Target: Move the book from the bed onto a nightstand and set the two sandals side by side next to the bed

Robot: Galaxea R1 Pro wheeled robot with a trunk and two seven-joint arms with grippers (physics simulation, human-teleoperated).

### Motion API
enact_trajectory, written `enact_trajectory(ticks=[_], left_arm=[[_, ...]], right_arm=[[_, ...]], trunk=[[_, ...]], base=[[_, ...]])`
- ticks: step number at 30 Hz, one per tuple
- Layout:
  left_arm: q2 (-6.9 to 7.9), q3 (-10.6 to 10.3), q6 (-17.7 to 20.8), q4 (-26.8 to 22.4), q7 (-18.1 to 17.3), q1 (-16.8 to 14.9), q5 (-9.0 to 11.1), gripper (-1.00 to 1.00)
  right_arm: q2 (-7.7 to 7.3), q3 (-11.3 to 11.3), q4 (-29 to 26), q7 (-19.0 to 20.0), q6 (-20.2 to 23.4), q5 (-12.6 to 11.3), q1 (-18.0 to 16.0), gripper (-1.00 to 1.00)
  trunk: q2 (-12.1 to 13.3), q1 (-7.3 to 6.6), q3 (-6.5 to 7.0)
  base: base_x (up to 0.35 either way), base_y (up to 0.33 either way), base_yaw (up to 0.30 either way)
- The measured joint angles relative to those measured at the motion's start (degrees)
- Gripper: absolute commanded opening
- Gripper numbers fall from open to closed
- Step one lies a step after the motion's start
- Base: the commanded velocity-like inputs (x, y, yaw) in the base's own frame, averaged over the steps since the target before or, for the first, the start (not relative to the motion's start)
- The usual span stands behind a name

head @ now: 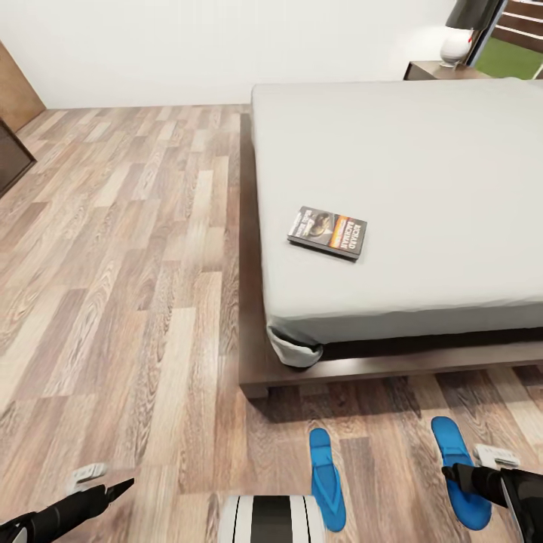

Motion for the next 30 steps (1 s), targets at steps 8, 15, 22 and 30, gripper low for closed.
enact_trajectory(ticks=[8,15,22,30], left_arm=[[0.00,0.0,0.0,0.0,0.0,0.0,0.0,1.00],[0.00,0.0,0.0,0.0,0.0,0.0,0.0,1.00],[0.00,0.0,0.0,0.0,0.0,0.0,0.0,1.00],[-0.01,-0.1,-0.1,0.0,0.0,0.0,0.0,1.00]], right_arm=[[0.03,0.0,0.0,0.0,0.0,0.0,0.0,-1.00],[0.04,0.0,0.0,0.0,0.0,0.1,0.0,-1.00],[0.04,0.0,0.0,0.0,0.0,0.1,0.0,-1.00],[0.03,0.0,0.0,0.0,0.0,0.1,0.0,-1.00]], trunk=[[0.0,0.00,0.00],[0.0,0.00,0.00],[0.0,0.00,0.00],[0.0,0.00,0.00]], base=[[0.000,0.280,0.000],[0.000,0.280,0.000],[0.000,0.280,0.000],[0.030,0.177,0.000]])
